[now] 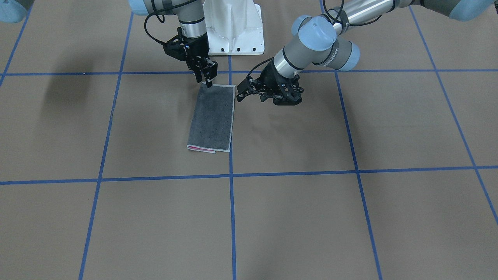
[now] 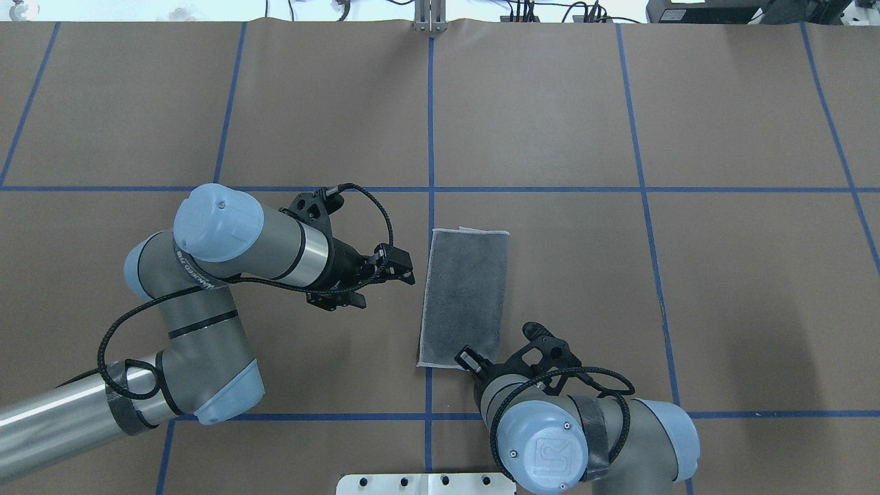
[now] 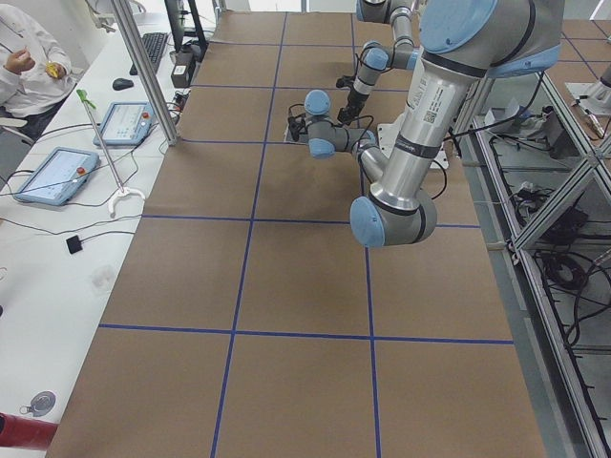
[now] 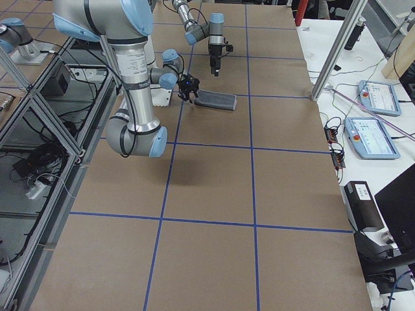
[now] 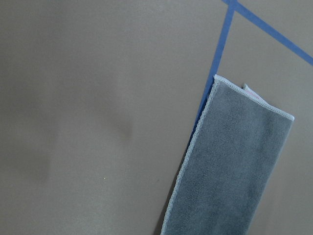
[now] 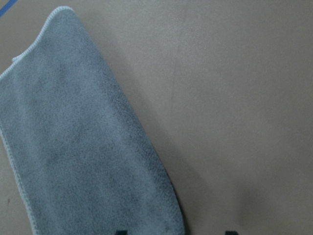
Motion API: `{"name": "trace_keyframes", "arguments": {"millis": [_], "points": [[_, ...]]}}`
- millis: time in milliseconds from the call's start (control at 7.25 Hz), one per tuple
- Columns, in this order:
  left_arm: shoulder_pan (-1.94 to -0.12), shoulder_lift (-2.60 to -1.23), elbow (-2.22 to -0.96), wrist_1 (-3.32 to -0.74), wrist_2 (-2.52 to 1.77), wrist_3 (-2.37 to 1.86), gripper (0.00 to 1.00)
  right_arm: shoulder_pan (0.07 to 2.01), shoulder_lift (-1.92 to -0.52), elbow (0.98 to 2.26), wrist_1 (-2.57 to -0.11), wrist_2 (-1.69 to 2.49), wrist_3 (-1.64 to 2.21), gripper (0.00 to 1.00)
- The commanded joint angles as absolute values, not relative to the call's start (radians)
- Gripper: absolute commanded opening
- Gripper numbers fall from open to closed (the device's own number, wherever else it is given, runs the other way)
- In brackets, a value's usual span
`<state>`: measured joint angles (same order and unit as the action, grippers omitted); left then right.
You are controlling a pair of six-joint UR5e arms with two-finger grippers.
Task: Fold towel twice with both arms
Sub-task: 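Lower the right gripper and grasp the strip end nearest the robot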
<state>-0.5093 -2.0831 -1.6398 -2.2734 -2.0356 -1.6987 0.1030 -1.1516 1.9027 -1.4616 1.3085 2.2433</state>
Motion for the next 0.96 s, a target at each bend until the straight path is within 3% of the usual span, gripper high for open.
{"name": "trace_keyframes", "arguments": {"millis": [0,138,276,414,827], "points": [[-0.509,-2.083,-1.64,-2.273,-2.036,-1.7,0.99,0.098,-1.158,1.902,-1.468,1.308,2.249,0.52],[-0.509,-2.083,-1.64,-2.273,-2.036,-1.698,0.99,0.098,-1.155,1.904,-1.47,1.308,2.249,0.48],[-0.509,-2.083,-1.64,-2.273,-2.036,-1.698,0.99,0.101,-1.152,1.907,-1.468,1.308,2.25,0.16],[-0.509,-2.083,-1.64,-2.273,-2.036,-1.7,0.99,0.101,-1.152,1.91,-1.467,1.307,2.255,0.0],[-0.508,-2.083,-1.64,-2.273,-2.036,-1.7,0.99,0.132,-1.152,1.917,-1.463,1.307,2.253,0.0]]}}
